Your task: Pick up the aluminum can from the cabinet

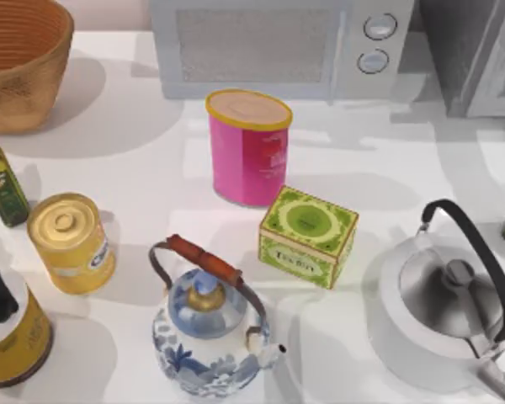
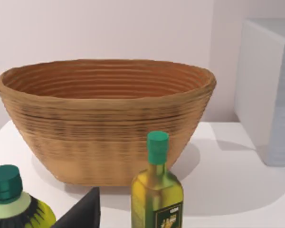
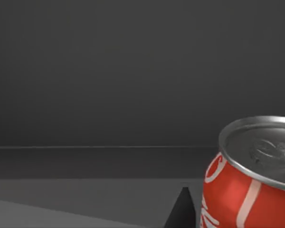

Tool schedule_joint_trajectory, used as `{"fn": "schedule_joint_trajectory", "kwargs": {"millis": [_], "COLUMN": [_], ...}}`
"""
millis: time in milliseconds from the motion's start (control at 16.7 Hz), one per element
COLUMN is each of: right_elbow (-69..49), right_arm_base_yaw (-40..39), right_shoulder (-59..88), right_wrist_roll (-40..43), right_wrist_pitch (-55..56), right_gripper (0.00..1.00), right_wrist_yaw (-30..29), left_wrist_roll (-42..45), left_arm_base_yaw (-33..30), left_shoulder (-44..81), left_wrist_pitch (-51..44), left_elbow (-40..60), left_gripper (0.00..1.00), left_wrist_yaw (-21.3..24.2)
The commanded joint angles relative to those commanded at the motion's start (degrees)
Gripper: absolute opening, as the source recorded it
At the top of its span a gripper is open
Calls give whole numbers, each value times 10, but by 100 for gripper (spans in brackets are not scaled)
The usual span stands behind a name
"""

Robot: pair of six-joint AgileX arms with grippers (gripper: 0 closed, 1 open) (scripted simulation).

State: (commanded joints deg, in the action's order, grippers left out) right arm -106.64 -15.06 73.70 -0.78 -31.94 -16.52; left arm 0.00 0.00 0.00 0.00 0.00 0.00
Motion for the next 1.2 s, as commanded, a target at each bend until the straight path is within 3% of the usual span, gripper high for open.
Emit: {"fn": "schedule_joint_trajectory", "kwargs": {"millis": [300, 900, 1200], "right_elbow": [182, 795, 1007], "right_arm_base_yaw": [26, 104, 138], "right_shoulder": [-125, -515, -681], "right_wrist_roll": [1, 5, 7], "right_wrist_pitch": [54, 222, 294], "right_gripper": [0, 0, 0], "right_wrist_yaw": [26, 116, 153], "left_wrist_roll": [0, 0, 0], "left_arm_base_yaw": [0, 0, 0], "left_shoulder": [0, 0, 0], "left_wrist_pitch": [0, 0, 0], "left_elbow": [0, 0, 0], "left_gripper": [100, 100, 100], "left_wrist_yaw": [0, 0, 0]}}
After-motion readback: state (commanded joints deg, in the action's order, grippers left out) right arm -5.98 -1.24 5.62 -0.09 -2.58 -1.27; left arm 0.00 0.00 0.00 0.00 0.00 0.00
